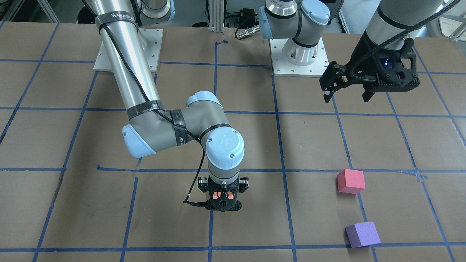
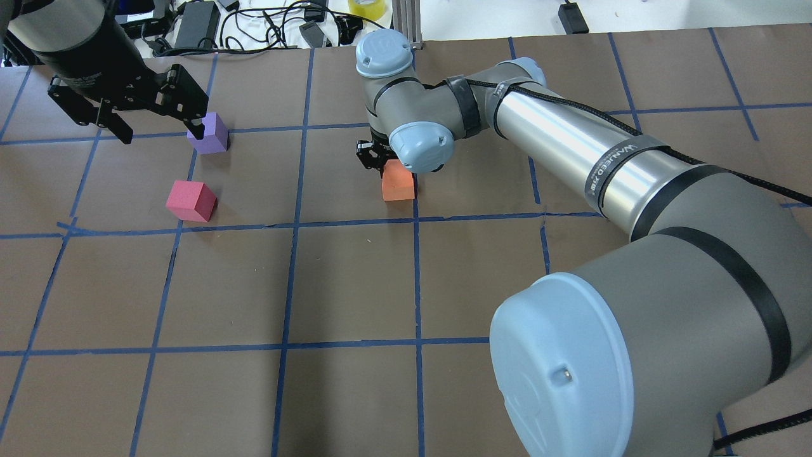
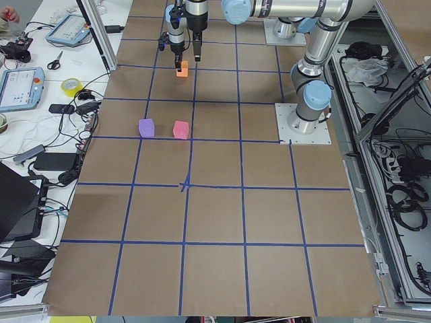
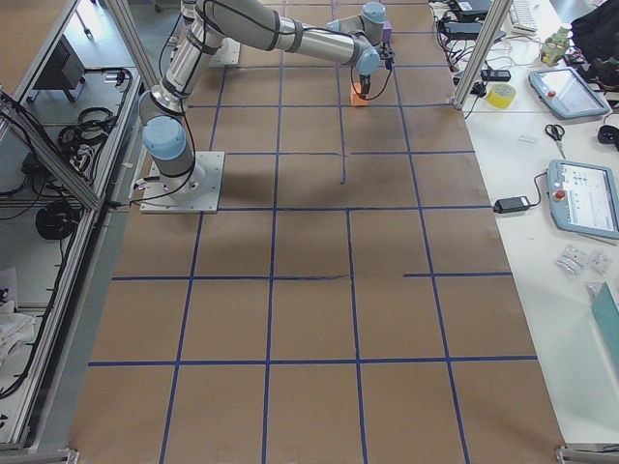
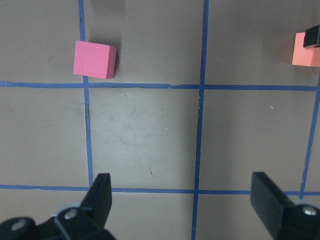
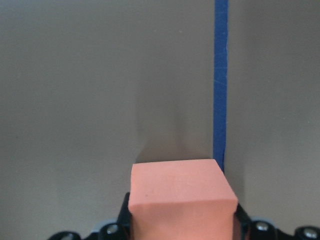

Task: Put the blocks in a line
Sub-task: 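Carry the orange cube toward the table centre and set it down, then open the right gripper and raise it back to its start pose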

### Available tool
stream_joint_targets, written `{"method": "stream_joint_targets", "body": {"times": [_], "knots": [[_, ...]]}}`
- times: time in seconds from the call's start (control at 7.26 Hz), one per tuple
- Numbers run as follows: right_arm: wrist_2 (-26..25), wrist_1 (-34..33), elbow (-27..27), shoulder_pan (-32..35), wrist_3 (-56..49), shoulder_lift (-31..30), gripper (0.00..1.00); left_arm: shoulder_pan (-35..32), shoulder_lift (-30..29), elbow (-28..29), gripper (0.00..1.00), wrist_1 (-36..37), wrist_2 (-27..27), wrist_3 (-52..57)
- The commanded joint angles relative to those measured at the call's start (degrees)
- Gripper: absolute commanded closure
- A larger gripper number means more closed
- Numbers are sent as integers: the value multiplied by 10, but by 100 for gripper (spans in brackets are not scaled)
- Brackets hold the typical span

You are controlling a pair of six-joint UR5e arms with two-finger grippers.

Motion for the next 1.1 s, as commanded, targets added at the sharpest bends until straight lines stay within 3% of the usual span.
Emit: {"method": "stream_joint_targets", "body": {"times": [0.0,0.28,0.41,0.55,0.69,0.96], "knots": [[4,-1,-1,0,3,1,37,0,-1,0,0,0,-1,0],[4,0,-3,0,10,4,35,0,-2,1,0,0,0,0],[3,0,-3,0,9,5,25,0,-1,1,0,0,0,0],[3,0,0,0,10,6,8,0,-2,1,0,0,0,0],[4,0,0,0,15,6,0,0,-4,2,0,2,-1,0],[6,3,-6,-1,20,-6,0,0,-6,1,0,3,-1,0]]}}
